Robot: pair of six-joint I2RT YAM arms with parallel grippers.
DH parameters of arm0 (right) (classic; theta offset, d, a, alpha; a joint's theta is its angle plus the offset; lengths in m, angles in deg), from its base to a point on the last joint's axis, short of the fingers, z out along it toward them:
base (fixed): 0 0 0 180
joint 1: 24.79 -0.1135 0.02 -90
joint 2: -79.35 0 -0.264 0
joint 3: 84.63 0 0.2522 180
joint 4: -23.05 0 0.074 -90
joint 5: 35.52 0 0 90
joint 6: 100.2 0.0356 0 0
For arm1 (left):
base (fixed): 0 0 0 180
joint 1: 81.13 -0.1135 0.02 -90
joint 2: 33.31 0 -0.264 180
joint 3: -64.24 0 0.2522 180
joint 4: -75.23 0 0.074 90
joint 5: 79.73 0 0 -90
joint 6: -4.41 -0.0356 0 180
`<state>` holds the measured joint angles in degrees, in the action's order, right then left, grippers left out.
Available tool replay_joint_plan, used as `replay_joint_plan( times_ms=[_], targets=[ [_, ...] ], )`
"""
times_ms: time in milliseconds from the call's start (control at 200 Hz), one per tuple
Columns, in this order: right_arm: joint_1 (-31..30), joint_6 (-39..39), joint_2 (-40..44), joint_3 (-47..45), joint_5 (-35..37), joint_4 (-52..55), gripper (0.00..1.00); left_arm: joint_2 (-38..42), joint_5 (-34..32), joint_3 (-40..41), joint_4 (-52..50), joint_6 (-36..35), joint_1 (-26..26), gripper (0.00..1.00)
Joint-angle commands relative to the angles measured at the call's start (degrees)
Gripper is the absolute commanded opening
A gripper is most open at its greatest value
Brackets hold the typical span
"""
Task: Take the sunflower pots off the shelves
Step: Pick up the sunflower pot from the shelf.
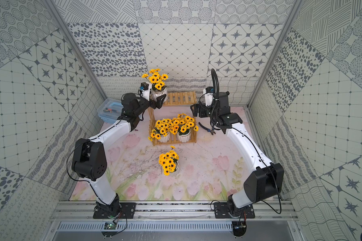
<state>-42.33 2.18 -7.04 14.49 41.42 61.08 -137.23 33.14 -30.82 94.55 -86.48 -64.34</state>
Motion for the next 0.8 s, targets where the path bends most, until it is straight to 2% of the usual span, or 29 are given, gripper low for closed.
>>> replay_joint_plan(
  times_ms=[0,260,465,520,580,630,795],
  targets=[
    [0.3,-1.0,1.8,-0.4,-0.8,-0.7,0.98,-0.8,2.2,-1.3,2.9,1.5,0.2,0.97],
    [0.3,-0.9,1.7,-0.5,-1.3,-0.7,0.98,-0.8,2.9,-2.8,-0.8,0.5,0.5,0.96],
    [0.3,-0.8,1.9,-0.8,-1.6,-1.1,0.98,0.5,2.5,-2.0,-2.1,-0.3,0.6,0.86],
    [0.3,-0.7,2.1,-0.9,-1.6,-1.2,0.98,0.7,2.7,-2.0,-2.6,-0.4,0.6,0.8],
    [0.3,-0.7,2.3,-1.1,-1.7,-1.3,0.98,0.8,2.7,-2.0,-2.8,-0.5,0.6,0.61],
    [0.3,-0.6,2.5,-1.2,-1.6,-1.4,0.98,0.9,2.3,-2.0,-2.7,-0.3,0.6,0.52],
    [0.3,-0.7,3.1,-2.0,-1.4,-1.6,0.98,1.3,1.7,-1.3,-2.3,-0.1,0.6,0.43]
  ],
)
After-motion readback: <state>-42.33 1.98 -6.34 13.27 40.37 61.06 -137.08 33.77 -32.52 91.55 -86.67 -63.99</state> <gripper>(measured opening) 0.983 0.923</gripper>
